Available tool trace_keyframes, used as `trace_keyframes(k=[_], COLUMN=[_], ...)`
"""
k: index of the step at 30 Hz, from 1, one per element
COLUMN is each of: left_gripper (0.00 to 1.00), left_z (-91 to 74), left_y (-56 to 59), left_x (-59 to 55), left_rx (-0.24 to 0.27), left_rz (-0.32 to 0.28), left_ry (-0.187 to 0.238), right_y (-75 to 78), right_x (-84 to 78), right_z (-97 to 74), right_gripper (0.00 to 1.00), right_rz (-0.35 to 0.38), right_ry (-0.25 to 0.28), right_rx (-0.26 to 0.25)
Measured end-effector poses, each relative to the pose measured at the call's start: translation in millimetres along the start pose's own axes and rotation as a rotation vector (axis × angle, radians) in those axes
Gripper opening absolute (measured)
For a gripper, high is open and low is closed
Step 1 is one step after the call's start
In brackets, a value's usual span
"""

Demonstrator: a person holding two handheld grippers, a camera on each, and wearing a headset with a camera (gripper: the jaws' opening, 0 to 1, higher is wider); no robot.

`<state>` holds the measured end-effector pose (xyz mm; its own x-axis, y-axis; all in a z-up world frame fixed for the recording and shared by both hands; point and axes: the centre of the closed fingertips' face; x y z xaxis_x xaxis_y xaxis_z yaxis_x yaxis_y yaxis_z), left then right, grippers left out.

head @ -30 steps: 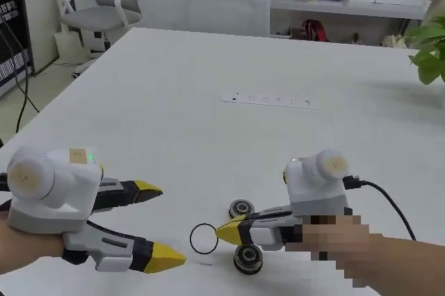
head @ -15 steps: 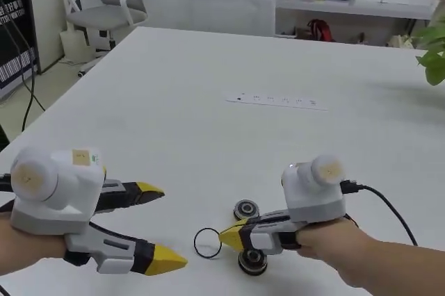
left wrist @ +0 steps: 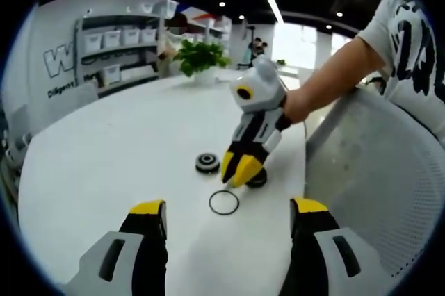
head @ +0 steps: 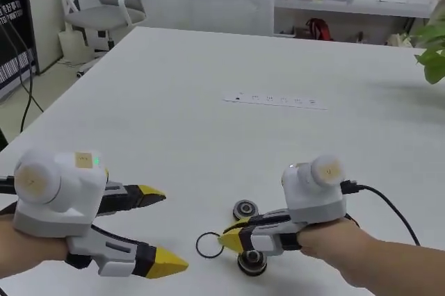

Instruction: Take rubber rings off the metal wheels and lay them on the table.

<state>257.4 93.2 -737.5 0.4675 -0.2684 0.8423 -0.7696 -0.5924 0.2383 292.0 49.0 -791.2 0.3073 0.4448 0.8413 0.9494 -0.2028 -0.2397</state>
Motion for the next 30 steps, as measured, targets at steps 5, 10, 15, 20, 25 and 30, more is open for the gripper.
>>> trace_keyframes(k=[5, 10, 15, 20, 25, 30], left_gripper=[0.73, 0.73, 0.74, 0.74, 0.74, 0.73], left_z=[2.2, 5.7, 9.9, 13.6, 16.5, 20.3], left_y=[1.0, 2.2, 4.1, 6.8, 8.0, 9.1], left_x=[1.1, 3.4, 7.4, 10.1, 13.9, 16.8], left_rx=[-0.005, -0.014, -0.019, -0.029, -0.035, -0.041], left_rz=[0.003, 0.007, 0.016, 0.023, 0.025, 0.032], left_ry=[-0.004, -0.006, -0.005, -0.007, -0.004, -0.006], right_y=[-1.2, 0.9, -3.4, -6.1, -6.5, -4.2], right_x=[3.7, 10.0, 15.7, 19.1, 20.7, 18.8], right_z=[-6.2, -14.3, -22.3, -29.7, -38.1, -46.0], right_gripper=[0.17, 0.26, 0.3, 0.33, 0.34, 0.35], right_rz=[-0.014, -0.024, -0.03, -0.04, -0.048, -0.054], right_ry=[0.009, 0.033, 0.053, 0.066, 0.074, 0.075], right_rx=[0.001, -0.014, -0.007, -0.002, -0.003, -0.011])
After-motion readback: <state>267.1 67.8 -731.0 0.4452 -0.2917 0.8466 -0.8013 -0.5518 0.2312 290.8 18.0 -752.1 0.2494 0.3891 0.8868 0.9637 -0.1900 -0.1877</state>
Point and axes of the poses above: the centre of the closed fingertips' face, and the gripper's own axes: z roughly forward along the fingers, y roughly to its right, x roughly out of its top, and after that the axes turned 12 degrees about -z, right-handed
